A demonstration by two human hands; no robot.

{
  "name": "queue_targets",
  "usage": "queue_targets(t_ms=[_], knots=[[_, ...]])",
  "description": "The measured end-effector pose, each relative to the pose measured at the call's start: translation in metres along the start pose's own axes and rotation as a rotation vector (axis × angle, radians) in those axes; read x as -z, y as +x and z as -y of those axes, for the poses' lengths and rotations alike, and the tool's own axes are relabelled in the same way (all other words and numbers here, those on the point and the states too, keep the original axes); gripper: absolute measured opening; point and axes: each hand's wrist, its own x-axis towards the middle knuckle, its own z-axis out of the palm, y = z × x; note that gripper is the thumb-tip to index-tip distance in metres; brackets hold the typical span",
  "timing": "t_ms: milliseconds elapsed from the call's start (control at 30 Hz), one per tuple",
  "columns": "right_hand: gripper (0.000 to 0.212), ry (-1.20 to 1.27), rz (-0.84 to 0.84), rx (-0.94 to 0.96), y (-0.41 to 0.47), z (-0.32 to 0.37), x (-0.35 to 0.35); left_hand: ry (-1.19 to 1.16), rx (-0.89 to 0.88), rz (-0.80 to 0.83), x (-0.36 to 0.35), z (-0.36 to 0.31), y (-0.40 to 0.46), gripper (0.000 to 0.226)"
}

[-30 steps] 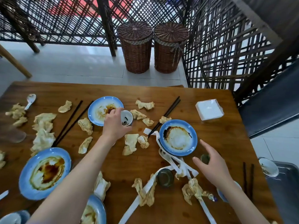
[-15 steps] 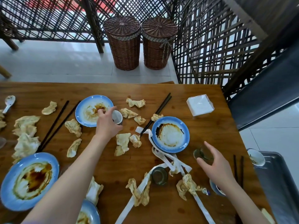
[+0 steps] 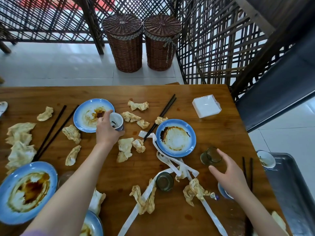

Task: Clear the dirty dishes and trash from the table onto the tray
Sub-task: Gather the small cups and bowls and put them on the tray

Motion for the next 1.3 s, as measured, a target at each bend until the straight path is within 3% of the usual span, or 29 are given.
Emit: queue_targets(t_ms=[300, 433, 600, 700, 900, 1300], knots=[[0.067, 0.004, -0.03, 0.011, 0.002, -0.008, 0.005, -0.068, -0.076, -0.075, 0.014, -0.031, -0.015, 0.085], [0.09, -0.114, -0.005, -0.065, 0.001, -0.029, 0.015, -0.073, -0.204, -0.066, 0.027, -0.071, -0.043, 0.085], [0.112, -0.275, 0.184, -0.131, -0.005, -0.059, 0.017, -0.103, -0.26, 0.004, 0.028, -0.113, -0.084, 0.085], [0.109, -0.367, 0.249, -0.089, -0.009, -0.068, 0.012, -0.117, -0.252, 0.027, 0.028, -0.123, -0.097, 0.087], [0.082, -0.459, 0.133, 0.041, -0.012, -0.078, 0.009, -0.086, -0.203, -0.004, 0.041, -0.123, -0.11, 0.088], [0.079, -0.354, 0.047, 0.125, -0.025, -0.046, 0.024, -0.101, -0.111, -0.094, 0.081, -0.094, -0.154, 0.09]])
